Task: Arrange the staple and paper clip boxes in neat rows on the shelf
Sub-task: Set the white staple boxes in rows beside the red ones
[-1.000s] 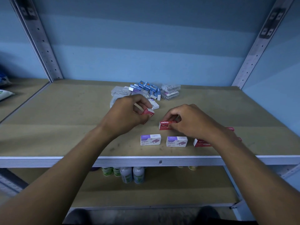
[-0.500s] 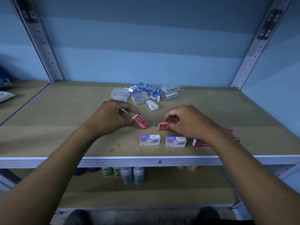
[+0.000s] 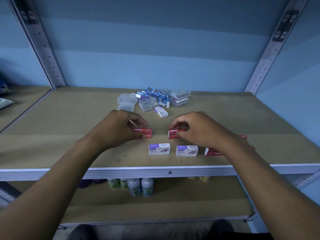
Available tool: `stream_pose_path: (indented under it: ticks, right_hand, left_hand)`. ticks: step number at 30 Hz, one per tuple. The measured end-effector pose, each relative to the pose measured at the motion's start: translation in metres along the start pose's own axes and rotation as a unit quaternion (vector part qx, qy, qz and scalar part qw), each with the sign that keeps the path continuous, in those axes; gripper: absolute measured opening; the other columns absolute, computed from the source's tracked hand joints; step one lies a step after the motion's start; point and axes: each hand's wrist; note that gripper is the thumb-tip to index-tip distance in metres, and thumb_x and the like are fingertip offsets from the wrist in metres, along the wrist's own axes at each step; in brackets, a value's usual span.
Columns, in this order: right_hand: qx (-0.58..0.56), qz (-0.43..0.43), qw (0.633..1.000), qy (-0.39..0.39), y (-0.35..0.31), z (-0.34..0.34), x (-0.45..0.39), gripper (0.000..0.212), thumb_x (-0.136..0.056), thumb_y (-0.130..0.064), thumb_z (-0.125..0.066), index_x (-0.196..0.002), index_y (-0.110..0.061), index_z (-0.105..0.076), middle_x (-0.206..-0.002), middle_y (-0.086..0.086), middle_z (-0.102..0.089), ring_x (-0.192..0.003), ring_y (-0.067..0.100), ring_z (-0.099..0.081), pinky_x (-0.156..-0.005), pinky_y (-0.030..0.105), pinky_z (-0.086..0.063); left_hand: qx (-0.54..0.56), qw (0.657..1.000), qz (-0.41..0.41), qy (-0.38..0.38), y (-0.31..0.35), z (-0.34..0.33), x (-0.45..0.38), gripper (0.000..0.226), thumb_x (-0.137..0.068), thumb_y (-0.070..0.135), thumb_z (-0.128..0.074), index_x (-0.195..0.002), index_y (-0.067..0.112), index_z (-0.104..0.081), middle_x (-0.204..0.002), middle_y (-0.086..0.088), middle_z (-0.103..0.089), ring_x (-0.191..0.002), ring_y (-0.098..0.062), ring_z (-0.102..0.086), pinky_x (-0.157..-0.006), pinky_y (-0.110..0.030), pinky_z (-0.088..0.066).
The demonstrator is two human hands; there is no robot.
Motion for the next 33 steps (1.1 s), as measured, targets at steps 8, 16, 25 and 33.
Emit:
stream_pose_path:
  ticks: [8, 16, 25, 33]
  right_hand:
    - [-0.016, 0.021, 0.998, 0.054, 0.003, 0.002, 0.002, 0.023, -0.085, -0.013, -0.072, -0.099, -0.030, -0.079, -0.092, -0.019, -0.074, -0.085, -0.007, -0.064, -0.074, 0.005, -0.046]
    - [-0.026, 0.012, 0.988, 0.149, 0.023, 0.055, 0.037, 0.026, -0.084, -0.018, -0.077, -0.103, -0.037, -0.077, -0.101, -0.022, -0.074, -0.092, -0.006, -0.066, -0.083, 0.013, -0.052]
    - [-0.014, -0.063, 0.979, 0.192, 0.080, 0.095, 0.098, 0.024, -0.084, -0.014, -0.078, -0.102, -0.031, -0.079, -0.094, -0.022, -0.071, -0.087, -0.006, -0.066, -0.080, 0.010, -0.051]
    - [0.003, -0.072, 0.975, 0.209, 0.121, 0.089, 0.096, 0.026, -0.082, -0.012, -0.078, -0.102, -0.028, -0.079, -0.096, -0.012, -0.074, -0.084, 0.001, -0.066, -0.081, 0.014, -0.051]
  left_hand:
    - [-0.027, 0.999, -0.028, 0.019, 0.008, -0.009, -0.005, 0.015, -0.075, 0.023, -0.083, -0.084, 0.031, -0.075, -0.083, 0.016, -0.073, -0.071, -0.004, -0.065, -0.074, -0.027, -0.056]
    - [-0.036, 0.989, -0.082, 0.114, 0.061, -0.013, -0.008, 0.016, -0.076, 0.025, -0.081, -0.089, 0.030, -0.074, -0.084, 0.018, -0.070, -0.073, 0.002, -0.064, -0.066, -0.006, -0.044]
    - [0.022, 0.988, -0.139, 0.068, 0.135, -0.067, -0.039, 0.016, -0.075, 0.027, -0.082, -0.088, 0.029, -0.073, -0.082, 0.015, -0.070, -0.070, -0.002, -0.065, -0.063, -0.009, -0.047]
    - [-0.020, 0.988, -0.145, 0.039, 0.152, -0.096, -0.069, 0.016, -0.075, 0.021, -0.081, -0.087, 0.028, -0.074, -0.083, 0.014, -0.070, -0.069, -0.001, -0.061, -0.061, -0.009, -0.041]
Point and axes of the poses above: each hand's wrist, its own x-axis away from the middle knuckle, its own z-axis out of the back of the hand, y = z × x
